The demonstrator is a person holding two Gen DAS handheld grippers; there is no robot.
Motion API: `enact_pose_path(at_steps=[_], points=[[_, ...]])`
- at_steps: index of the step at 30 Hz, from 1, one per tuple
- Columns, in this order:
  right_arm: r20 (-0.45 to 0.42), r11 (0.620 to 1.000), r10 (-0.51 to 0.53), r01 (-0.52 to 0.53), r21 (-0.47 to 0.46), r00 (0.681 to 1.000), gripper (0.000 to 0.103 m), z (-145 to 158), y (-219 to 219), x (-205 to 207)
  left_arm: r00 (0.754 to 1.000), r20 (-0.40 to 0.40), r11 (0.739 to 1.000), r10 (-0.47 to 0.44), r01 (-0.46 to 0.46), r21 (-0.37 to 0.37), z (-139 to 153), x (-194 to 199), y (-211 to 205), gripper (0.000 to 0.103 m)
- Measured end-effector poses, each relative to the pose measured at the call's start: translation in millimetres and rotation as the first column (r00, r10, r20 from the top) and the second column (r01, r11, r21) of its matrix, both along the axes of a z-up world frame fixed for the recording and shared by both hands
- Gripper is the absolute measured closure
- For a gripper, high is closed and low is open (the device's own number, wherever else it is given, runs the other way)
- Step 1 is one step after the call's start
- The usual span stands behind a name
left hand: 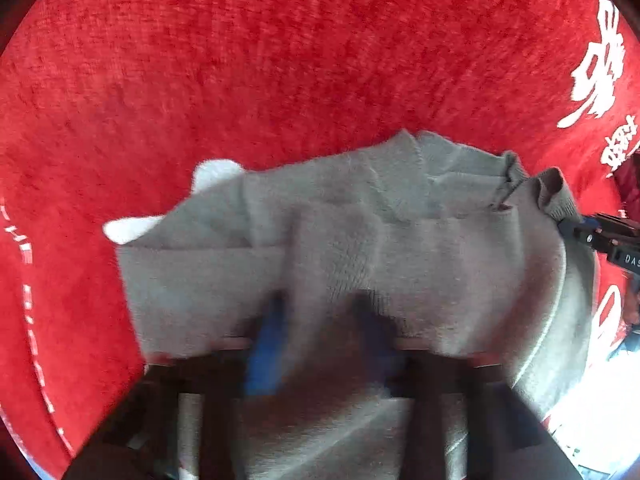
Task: Fold small clothes
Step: 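Lift the hem with both grippers and fold it up toward the collar, then lay the folded hem down and open both grippers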
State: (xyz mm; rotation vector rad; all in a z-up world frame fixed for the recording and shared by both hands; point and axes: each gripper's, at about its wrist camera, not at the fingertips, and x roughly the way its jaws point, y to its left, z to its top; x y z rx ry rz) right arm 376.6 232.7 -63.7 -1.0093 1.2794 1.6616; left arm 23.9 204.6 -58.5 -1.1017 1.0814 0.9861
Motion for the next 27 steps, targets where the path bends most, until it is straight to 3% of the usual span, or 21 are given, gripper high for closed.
enact_pose_path(at_steps=[2,5,8,13,15,17,18,20,22,27], points=[[-0.015,0.999,-0.033,0.034,0.032,0.999,0.092,10.2,0.3,1.9,0.997,0.038,0.998,0.067,-0.067,0.008,9.5,-13.2,3.5,0.096],[-0.107,0.995,-0.064,0.071,0.069,0.992,0.092,26.7,-0.3,8.7,0.988,0.073,0.984,0.139,-0.146,0.099,33.5,-30.9,3.1,0.096],[-0.128,0.994,-0.062,0.073,0.077,0.990,0.092,28.2,6.8,9.8,0.979,0.057,0.971,0.194,-0.200,0.131,35.4,-47.1,10.0,0.096],[-0.081,0.992,-0.130,0.129,-0.011,0.988,0.092,-15.2,20.4,10.3,0.973,-0.031,0.969,0.230,-0.226,0.102,3.6,-46.4,16.8,0.096],[-0.059,0.988,-0.155,0.153,-0.034,0.986,0.085,-28.8,21.5,11.8,0.963,-0.039,0.958,0.268,-0.263,0.115,2.5,-45.7,16.1,0.096],[-0.065,0.981,-0.196,0.195,-0.020,0.978,0.074,-27.5,20.2,16.7,0.953,-0.070,0.949,0.296,-0.285,0.139,10.1,-52.9,10.3,0.073],[-0.054,0.976,-0.218,0.218,0.004,0.974,0.064,-22.3,18.6,21.3,0.945,-0.120,0.944,0.305,-0.284,0.166,17.8,-58.4,5.9,0.051],[0.012,0.966,-0.255,0.254,0.057,0.967,0.052,-11.0,15.3,31.4,0.932,-0.190,0.938,0.310,-0.268,0.219,28.6,-61.0,0.3,0.047],[0.069,0.955,-0.293,0.288,0.076,0.954,0.050,-3.7,13.0,40.8,0.928,-0.186,0.936,0.322,-0.283,0.208,35.5,-67.7,-5.0,0.047],[0.020,0.962,-0.270,0.269,0.051,0.963,0.050,14.2,-8.6,51.1,0.929,-0.132,0.932,0.347,-0.324,0.163,53.4,-80.5,-38.2,0.047]])
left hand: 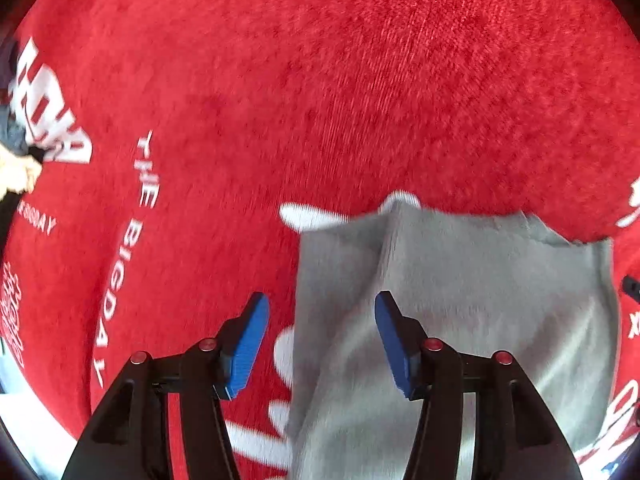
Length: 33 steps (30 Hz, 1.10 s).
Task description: Fold small clothes
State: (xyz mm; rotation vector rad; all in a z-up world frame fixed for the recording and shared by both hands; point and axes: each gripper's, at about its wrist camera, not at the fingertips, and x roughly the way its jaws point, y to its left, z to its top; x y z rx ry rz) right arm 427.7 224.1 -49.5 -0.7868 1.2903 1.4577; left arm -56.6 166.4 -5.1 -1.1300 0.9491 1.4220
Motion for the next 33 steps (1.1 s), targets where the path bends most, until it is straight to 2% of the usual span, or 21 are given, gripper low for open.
enact_pose_path(at_steps=[4,10,16,20,24,25,26,27,28,30,31,32,33], points=[[-0.065,0.998,0.052,-0.055,-0.040,0.997,0.050,3.7,-38.3,-5.0,0.998,0.060,0.998,-0.023,0.026,-0.049,-1.1,-2.2,-41.2,0.047],[-0.111,0.994,0.051,-0.061,-0.086,0.992,0.050,10.7,-96.6,-16.7,0.987,0.153,0.987,-0.043,0.066,-0.148,-9.2,-11.8,-88.9,0.047],[-0.207,0.990,0.045,-0.071,-0.119,0.977,0.050,21.5,-160.4,-33.2,0.966,0.249,0.980,-0.075,0.118,-0.162,-22.2,-11.9,-123.7,0.047],[-0.276,0.982,-0.015,-0.038,-0.188,0.961,0.050,13.9,-195.0,-54.8,0.944,0.309,0.977,-0.120,0.168,-0.133,-30.1,-14.0,-129.4,0.047],[-0.329,0.968,-0.174,0.101,-0.229,0.928,0.050,-10.3,-218.1,-56.3,0.922,0.359,0.974,-0.146,0.197,-0.110,-37.9,-19.9,-126.2,0.047],[-0.338,0.961,-0.220,0.145,-0.234,0.915,0.050,-16.7,-220.0,-53.3,0.912,0.383,0.974,-0.147,0.202,-0.107,-40.4,-21.4,-125.0,0.050],[-0.345,0.953,-0.263,0.188,-0.238,0.901,0.050,-19.1,-220.9,-47.6,0.904,0.399,0.972,-0.151,0.208,-0.105,-40.5,-22.1,-121.4,0.056],[-0.353,0.941,-0.313,0.238,-0.239,0.882,0.050,-24.8,-219.6,-45.8,0.902,0.402,0.970,-0.159,0.219,-0.108,-42.6,-23.0,-118.6,0.081],[-0.364,0.929,-0.356,0.283,-0.238,0.861,0.050,-28.0,-219.9,-43.2,0.905,0.391,0.965,-0.167,0.231,-0.122,-46.9,-23.8,-115.9,0.095],[-0.382,0.892,-0.449,0.377,-0.252,0.808,0.050,-36.2,-219.9,-37.2,0.898,0.404,0.964,-0.173,0.239,-0.117,-47.5,-27.3,-113.4,0.095],[-0.402,0.864,-0.503,0.429,-0.265,0.765,0.052,-40.1,-220.1,-32.7,0.895,0.404,0.962,-0.189,0.252,-0.108,-44.7,-28.9,-114.9,0.095],[-0.401,0.851,-0.525,0.449,-0.273,0.751,0.081,-40.8,-220.8,-32.5,0.894,0.398,0.959,-0.207,0.266,-0.098,-40.5,-30.1,-118.3,0.096],[-0.388,0.848,-0.530,0.455,-0.274,0.754,0.095,-37.4,-217.7,-31.1,0.890,0.394,0.955,-0.229,0.284,-0.085,-36.1,-30.4,-121.5,0.096]])
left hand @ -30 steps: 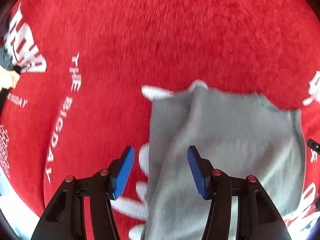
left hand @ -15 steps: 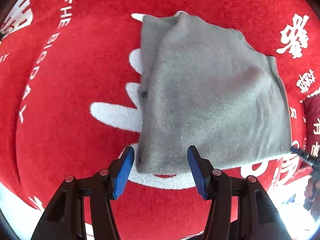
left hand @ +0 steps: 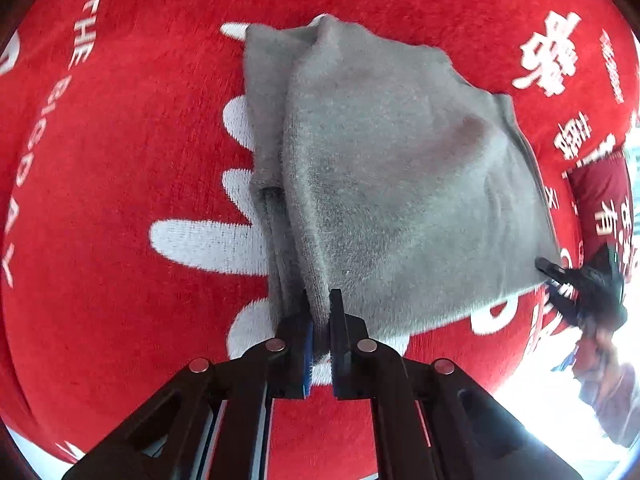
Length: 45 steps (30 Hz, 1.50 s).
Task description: Fold small clothes
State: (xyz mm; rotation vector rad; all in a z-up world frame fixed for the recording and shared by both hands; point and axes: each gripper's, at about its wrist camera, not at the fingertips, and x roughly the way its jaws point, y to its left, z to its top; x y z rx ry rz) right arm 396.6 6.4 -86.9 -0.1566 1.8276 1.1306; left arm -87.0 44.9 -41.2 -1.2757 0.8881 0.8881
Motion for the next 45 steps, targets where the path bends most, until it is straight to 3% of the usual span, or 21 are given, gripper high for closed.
enact_pose_path(at_steps=[5,8,11,12,13,14,15,16,17,22,29,33,41,42,43,45], points=[[0.105,0.985,0.156,-0.162,0.054,0.982,0.095,32.4,5.0,-3.1,1.000,-0.005,1.000,0.000,0.000,0.008,-4.1,-4.5,-14.6,0.096],[0.171,0.975,0.223,-0.221,-0.029,0.960,0.095,14.8,2.6,-5.0,0.998,0.019,0.999,0.052,-0.052,0.010,-13.0,-10.2,-18.6,0.096],[0.160,0.969,0.245,-0.240,-0.054,0.956,0.095,3.0,1.4,-3.6,0.997,0.013,0.997,0.080,-0.080,0.024,-6.6,-15.3,-23.2,0.096],[0.166,0.967,0.254,-0.246,-0.066,0.953,0.087,5.6,2.0,-4.0,0.996,-0.008,0.996,0.084,-0.084,0.031,-2.2,-15.7,-25.0,0.096],[0.191,0.961,0.275,-0.261,-0.093,0.942,0.082,9.6,3.1,-6.5,0.996,-0.026,0.996,0.087,-0.086,0.038,1.2,-15.5,-26.7,0.092],[0.209,0.955,0.293,-0.275,-0.112,0.933,0.069,14.0,2.5,-6.5,0.994,-0.057,0.995,0.093,-0.090,0.047,5.8,-15.1,-28.5,0.088],[0.232,0.946,0.319,-0.295,-0.133,0.919,0.058,20.2,2.8,-9.0,0.991,-0.088,0.994,0.099,-0.095,0.050,9.4,-15.1,-30.7,0.075],[0.246,0.941,0.336,-0.311,-0.135,0.909,0.057,26.3,2.8,-10.6,0.988,-0.112,0.993,0.107,-0.101,0.052,12.6,-15.3,-33.0,0.058],[0.258,0.935,0.353,-0.332,-0.124,0.899,0.057,36.3,4.9,-10.4,0.984,-0.130,0.992,0.118,-0.112,0.057,16.6,-16.2,-36.3,0.051],[0.326,0.906,0.411,-0.422,-0.040,0.851,0.057,76.5,25.7,-17.2,0.972,-0.172,0.987,0.158,-0.151,0.058,24.0,-15.8,-46.4,0.048],[0.325,0.848,0.509,-0.528,-0.033,0.797,0.057,77.9,65.4,-66.9,0.957,-0.195,0.977,0.213,-0.211,0.032,23.6,-6.4,-52.6,0.048],[0.289,0.808,0.572,-0.587,-0.040,0.768,0.057,70.2,66.6,-95.7,0.960,-0.160,0.973,0.228,-0.229,0.012,23.0,0.3,-54.4,0.048],[0.200,0.769,0.635,-0.635,-0.072,0.746,0.049,51.6,45.5,-133.3,0.961,-0.082,0.963,0.264,-0.267,-0.032,19.8,4.1,-55.7,0.048],[0.193,0.765,0.640,-0.639,-0.076,0.743,0.048,49.9,43.5,-136.9,0.960,-0.083,0.962,0.267,-0.271,-0.036,18.8,4.4,-55.6,0.044],[0.188,0.761,0.646,-0.644,-0.080,0.740,0.047,48.8,41.7,-140.6,0.959,-0.088,0.961,0.270,-0.274,-0.036,18.2,4.5,-55.7,0.026],[0.183,0.755,0.653,-0.651,-0.083,0.735,0.045,47.7,37.4,-147.1,0.955,-0.102,0.959,0.279,-0.282,-0.016,19.7,4.7,-55.4,0.013]])
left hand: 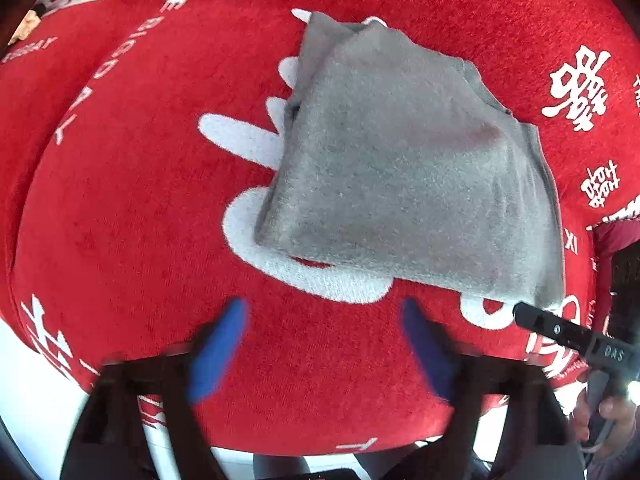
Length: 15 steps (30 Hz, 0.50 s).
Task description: Fold small clothes
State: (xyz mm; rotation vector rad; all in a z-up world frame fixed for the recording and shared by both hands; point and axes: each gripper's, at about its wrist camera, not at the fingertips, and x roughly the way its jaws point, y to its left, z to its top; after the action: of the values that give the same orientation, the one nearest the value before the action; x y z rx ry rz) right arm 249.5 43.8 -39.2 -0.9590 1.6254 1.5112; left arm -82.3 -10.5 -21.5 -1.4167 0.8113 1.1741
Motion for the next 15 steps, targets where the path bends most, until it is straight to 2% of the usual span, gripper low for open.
enact_pose_path(at_steps=[5,8,15], points=[[-0.009,1.000,-0.005,0.005,-0.019,1.000,0.038,-3.9,-4.4,-7.9,1.000,-0.015,0.999,0.023,-0.023,-0.025,-5.5,-3.0,1.5,0.013],[-0.009,0.999,-0.018,0.018,-0.028,1.000,0.035,-6.4,-5.1,-10.3,0.998,-0.056,0.998,0.025,-0.028,-0.058,-12.8,-3.5,0.8,0.013],[-0.004,0.999,-0.035,0.035,-0.032,0.999,0.034,-10.2,-6.7,-14.7,0.997,-0.072,0.996,0.039,-0.045,-0.080,-22.6,-3.4,-5.4,0.013]])
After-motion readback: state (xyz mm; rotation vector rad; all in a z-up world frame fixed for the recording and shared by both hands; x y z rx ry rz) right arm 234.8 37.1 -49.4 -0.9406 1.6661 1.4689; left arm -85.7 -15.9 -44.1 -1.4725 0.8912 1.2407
